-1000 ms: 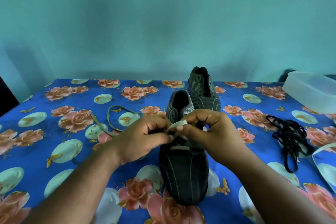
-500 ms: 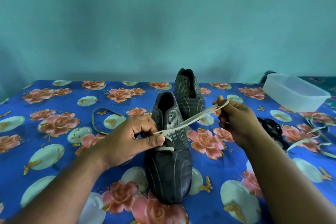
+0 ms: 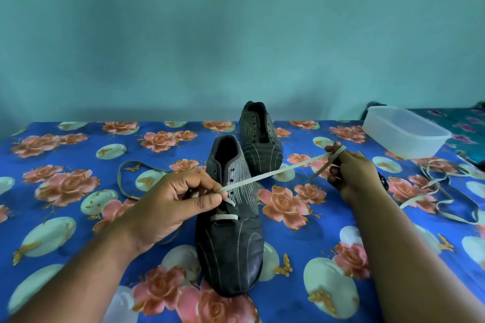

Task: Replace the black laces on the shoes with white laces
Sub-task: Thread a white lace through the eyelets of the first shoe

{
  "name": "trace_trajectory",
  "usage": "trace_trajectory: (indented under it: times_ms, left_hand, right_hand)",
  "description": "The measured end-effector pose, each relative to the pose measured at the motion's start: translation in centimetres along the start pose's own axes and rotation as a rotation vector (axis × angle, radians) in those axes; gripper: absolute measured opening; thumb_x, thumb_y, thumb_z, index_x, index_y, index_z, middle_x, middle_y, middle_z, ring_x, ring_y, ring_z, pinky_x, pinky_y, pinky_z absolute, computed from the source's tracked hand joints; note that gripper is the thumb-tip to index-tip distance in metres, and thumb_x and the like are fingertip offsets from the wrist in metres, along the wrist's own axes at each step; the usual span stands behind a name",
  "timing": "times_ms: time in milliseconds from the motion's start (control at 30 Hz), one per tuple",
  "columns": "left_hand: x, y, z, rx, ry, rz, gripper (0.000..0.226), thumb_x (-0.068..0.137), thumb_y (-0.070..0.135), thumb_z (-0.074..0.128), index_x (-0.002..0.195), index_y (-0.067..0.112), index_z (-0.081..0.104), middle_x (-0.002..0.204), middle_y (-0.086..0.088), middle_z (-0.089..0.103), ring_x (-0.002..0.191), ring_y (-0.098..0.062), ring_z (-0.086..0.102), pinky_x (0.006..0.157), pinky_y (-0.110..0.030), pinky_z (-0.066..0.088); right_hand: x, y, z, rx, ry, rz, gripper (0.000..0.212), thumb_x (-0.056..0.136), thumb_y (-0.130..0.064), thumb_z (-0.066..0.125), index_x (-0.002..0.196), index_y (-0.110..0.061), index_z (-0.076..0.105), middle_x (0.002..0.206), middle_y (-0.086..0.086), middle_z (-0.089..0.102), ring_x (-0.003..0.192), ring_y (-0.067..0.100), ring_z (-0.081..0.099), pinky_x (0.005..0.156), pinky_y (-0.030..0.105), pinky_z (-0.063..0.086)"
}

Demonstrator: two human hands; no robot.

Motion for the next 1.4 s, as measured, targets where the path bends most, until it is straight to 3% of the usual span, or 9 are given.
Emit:
trace_trajectory:
  times_ms: [200,333,367,400,533,667,833,1033,1400]
  left_hand:
    - [-0.2,-0.3,-0.1,-0.084,-0.053,-0.064,0.042,0.093,0.037,0.072,0.063,0.009,0.066,0.063,0.012,0.049,0.067,-0.008,0.047,0.095,-0.013,0.038]
    - [-0.6,-1.7,-0.7,-0.108,-0.064,-0.155,0.04,0.072,0.046,0.086,0.058,0.014,0.066,0.086,0.02,0.038,0.101,-0.012,0.05,0.114,-0.024,0.033]
    - [-0.7,-1.8,-0.8,-0.121,-0.057,-0.172,0.034,0.067,0.043,0.086,0.057,0.017,0.066,0.107,0.014,0.03,0.138,-0.029,0.038,0.117,-0.034,0.03]
    - [-0.7,-1.9,-0.8,-0.131,-0.054,-0.183,0.031,0.064,0.04,0.086,0.057,0.019,0.065,0.111,0.013,0.029,0.13,-0.026,0.021,0.12,-0.044,0.025]
    - [-1.0,-2.0,-1.4,-0.178,-0.044,-0.228,0.045,0.051,0.051,0.093,0.057,0.017,0.063,0.075,0.004,0.057,0.12,-0.014,0.059,0.105,-0.035,0.029]
    - [-1.1,-2.1,-1.8,-0.184,-0.051,-0.252,0.063,0.052,0.057,0.094,0.061,0.006,0.059,0.082,-0.027,0.035,0.088,-0.029,0.043,0.088,-0.04,0.031]
    - [-0.5,-1.8,-2.7,-0.164,0.145,-0.259,0.074,0.062,0.08,0.078,0.063,0.007,0.068,0.073,-0.032,0.043,0.081,-0.032,0.037,0.074,-0.041,0.032]
    - [0.2,1.9,-1.4,0.113,0.241,0.026,0.044,0.086,0.071,0.061,0.095,0.031,0.078,0.101,0.005,0.076,0.102,-0.013,0.069,0.089,-0.029,0.054]
    - [0.2,3.1,0.7,0.095,0.239,0.048,0.021,0.083,0.033,0.078,0.098,0.018,0.081,0.086,0.005,0.078,0.082,-0.018,0.073,0.08,-0.034,0.057]
  right_hand:
    - [0.8,-0.2,-1.0,0.038,0.039,0.002,0.022,0.104,-0.029,0.059,0.101,-0.014,0.075,0.075,-0.001,0.056,0.054,0.013,0.039,0.043,0.024,0.039]
    - [1.3,-0.4,-2.1,0.083,0.09,-0.014,0.023,0.104,-0.03,0.059,0.094,-0.014,0.072,0.08,0.002,0.053,0.054,0.014,0.038,0.046,0.026,0.036]
    - [1.4,-0.5,-2.4,0.096,0.105,-0.011,0.023,0.105,-0.029,0.058,0.093,-0.014,0.071,0.082,0.003,0.053,0.054,0.014,0.038,0.048,0.027,0.036]
    - [1.4,-0.5,-2.6,0.107,0.116,-0.007,0.021,0.105,-0.027,0.058,0.093,-0.014,0.07,0.084,0.003,0.052,0.055,0.015,0.038,0.05,0.027,0.036]
    - [1.6,-0.9,-3.5,0.145,0.17,-0.011,0.016,0.104,-0.025,0.06,0.094,-0.016,0.069,0.087,0.003,0.054,0.053,0.016,0.04,0.051,0.029,0.039]
    - [1.0,-1.4,-3.9,0.186,0.233,-0.029,0.016,0.101,-0.029,0.063,0.094,-0.016,0.071,0.083,0.001,0.056,0.055,0.015,0.044,0.053,0.029,0.043]
    - [-3.9,-3.5,3.9,0.346,-0.213,-0.033,0.017,0.101,-0.029,0.061,0.095,-0.018,0.072,0.066,-0.006,0.056,0.053,0.01,0.042,0.044,0.021,0.035]
    - [-14.4,-3.1,13.2,0.129,-0.697,-0.134,0.02,0.086,-0.028,0.066,0.098,-0.012,0.066,0.072,0.003,0.067,0.049,0.01,0.05,0.044,0.022,0.041]
    - [-17.0,-1.8,15.0,-0.015,-0.715,-0.242,0.023,0.077,-0.025,0.077,0.078,-0.009,0.061,0.067,0.005,0.064,0.052,0.014,0.051,0.045,0.026,0.045]
Point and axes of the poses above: each hand's wrist, its own x-axis towards the middle knuckle, its own z-axis out of the palm, y = z × x, the point moved 9 cm from there along x, towards the middle knuckle
